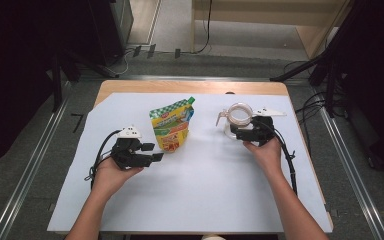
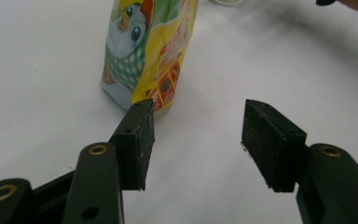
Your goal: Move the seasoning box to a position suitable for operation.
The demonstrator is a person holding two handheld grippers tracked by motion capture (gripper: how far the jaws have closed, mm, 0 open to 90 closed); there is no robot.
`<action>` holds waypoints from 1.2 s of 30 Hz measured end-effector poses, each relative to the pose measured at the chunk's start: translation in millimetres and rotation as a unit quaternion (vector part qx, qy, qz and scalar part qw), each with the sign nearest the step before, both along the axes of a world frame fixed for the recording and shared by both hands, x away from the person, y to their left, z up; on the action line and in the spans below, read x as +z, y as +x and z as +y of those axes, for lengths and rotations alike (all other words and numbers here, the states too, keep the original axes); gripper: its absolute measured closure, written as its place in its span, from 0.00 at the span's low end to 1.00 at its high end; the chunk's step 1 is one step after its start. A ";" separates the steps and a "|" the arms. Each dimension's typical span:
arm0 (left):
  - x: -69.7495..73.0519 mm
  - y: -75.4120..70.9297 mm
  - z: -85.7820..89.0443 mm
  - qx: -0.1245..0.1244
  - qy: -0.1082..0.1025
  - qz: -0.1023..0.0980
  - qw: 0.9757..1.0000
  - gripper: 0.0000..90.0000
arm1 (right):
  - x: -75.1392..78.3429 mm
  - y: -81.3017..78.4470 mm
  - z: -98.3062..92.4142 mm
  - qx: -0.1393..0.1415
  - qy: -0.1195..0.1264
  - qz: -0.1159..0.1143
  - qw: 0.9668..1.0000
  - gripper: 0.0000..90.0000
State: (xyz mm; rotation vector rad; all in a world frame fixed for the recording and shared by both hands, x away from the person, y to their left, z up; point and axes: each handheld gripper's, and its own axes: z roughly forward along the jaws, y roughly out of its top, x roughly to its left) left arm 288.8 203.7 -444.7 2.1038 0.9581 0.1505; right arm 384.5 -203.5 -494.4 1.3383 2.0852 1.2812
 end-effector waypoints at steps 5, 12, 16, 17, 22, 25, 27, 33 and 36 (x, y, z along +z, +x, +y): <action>-0.3 0.5 0.2 -0.001 -0.002 0.001 1.000 0.50 | -8.8 4.2 7.3 -0.016 0.004 -0.019 1.000 0.11; -0.3 0.4 -2.0 -0.007 0.000 -0.001 1.000 0.50 | -17.0 8.9 18.5 -0.044 0.002 -0.035 0.998 0.10; 0.0 0.8 -1.2 -0.006 -0.001 -0.001 1.000 0.50 | -23.4 13.1 20.8 -0.053 0.020 -0.038 0.998 0.10; 0.0 0.8 -1.2 -0.006 -0.001 -0.001 1.000 0.50 | -23.4 13.1 20.8 -0.053 0.020 -0.038 0.998 0.10; -0.6 1.5 -0.6 -0.005 -0.004 0.001 1.000 0.50 | -21.4 12.4 20.0 -0.043 0.006 -0.043 0.998 0.12; -0.4 1.3 -1.0 -0.007 -0.003 0.001 1.000 0.50 | -20.2 11.7 19.4 -0.043 0.003 -0.043 0.998 0.12; -0.4 1.3 -1.2 -0.008 -0.004 0.001 1.000 0.50 | -19.1 11.3 19.2 -0.041 0.002 -0.043 0.998 0.12; -1.0 1.6 -1.6 -0.007 0.001 0.004 1.000 0.50 | -7.4 6.0 15.0 -0.034 0.008 -0.047 0.998 0.12; -0.9 1.4 -1.9 -0.007 0.000 0.003 1.000 0.50 | -0.7 0.7 13.3 -0.024 0.002 -0.053 0.998 0.13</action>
